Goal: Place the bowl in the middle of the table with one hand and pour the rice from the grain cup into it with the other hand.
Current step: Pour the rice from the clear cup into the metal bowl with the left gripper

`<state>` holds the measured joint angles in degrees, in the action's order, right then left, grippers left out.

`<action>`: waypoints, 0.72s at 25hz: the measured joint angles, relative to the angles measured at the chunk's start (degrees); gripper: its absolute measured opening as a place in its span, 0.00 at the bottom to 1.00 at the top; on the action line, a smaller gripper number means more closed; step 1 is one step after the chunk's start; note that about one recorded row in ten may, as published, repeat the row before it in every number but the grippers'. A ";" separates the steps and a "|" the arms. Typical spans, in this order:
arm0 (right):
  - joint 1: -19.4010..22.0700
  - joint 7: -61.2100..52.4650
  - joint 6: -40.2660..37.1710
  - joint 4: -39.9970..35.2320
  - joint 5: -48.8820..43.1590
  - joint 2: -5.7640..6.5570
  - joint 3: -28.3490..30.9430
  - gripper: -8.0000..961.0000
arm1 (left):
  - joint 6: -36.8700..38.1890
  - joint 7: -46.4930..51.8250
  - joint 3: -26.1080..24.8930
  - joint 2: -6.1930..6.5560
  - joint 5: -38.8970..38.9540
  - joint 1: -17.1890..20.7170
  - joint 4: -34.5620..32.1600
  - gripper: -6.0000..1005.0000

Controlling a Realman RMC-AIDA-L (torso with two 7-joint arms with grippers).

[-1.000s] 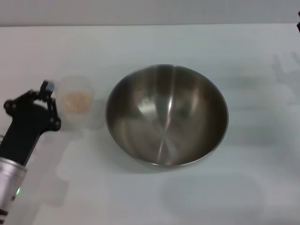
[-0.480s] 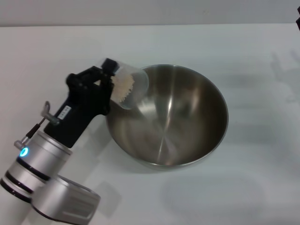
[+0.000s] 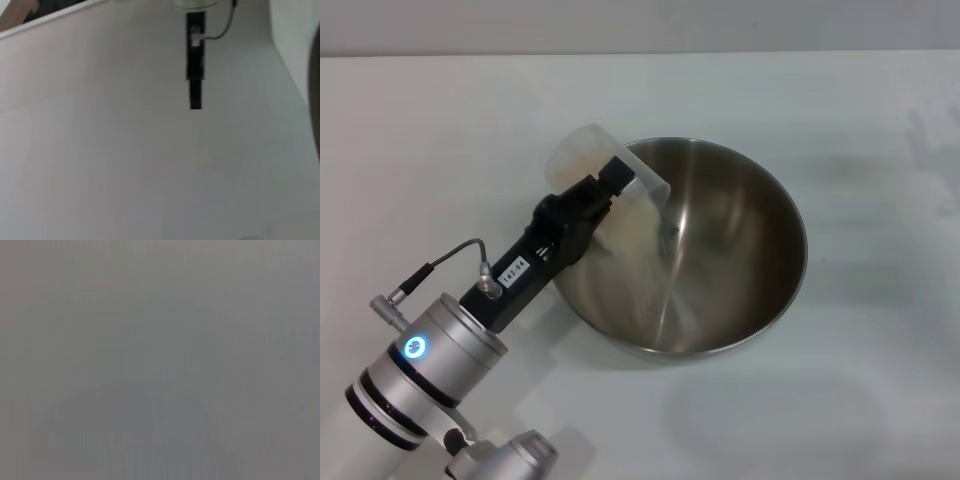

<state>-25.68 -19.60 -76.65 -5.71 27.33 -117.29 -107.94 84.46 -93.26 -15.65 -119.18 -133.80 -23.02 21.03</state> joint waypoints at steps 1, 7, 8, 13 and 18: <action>-0.02 0.00 0.00 0.00 0.00 0.03 0.01 0.59 | -0.84 -3.82 0.01 0.00 -0.92 -0.04 0.01 0.05; -0.05 0.00 0.02 0.18 0.00 0.16 0.47 0.59 | -1.97 -6.59 0.01 0.00 -1.57 -0.32 -0.21 0.06; -0.05 0.00 0.06 0.20 0.00 0.18 0.66 0.59 | -1.97 -6.59 0.01 0.00 -1.57 -0.32 -0.21 0.06; -0.02 0.00 0.32 0.29 0.00 0.23 0.94 0.59 | -3.25 -16.09 0.03 0.00 -3.22 -0.66 -0.52 0.06; -0.08 0.16 0.43 0.41 0.00 0.23 0.93 0.59 | -3.25 -17.34 0.14 0.00 -3.22 -0.65 -0.11 0.07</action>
<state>-25.75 -19.43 -76.21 -5.30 27.33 -117.06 -107.01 81.21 -110.59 -15.51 -119.18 -137.02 -23.67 20.93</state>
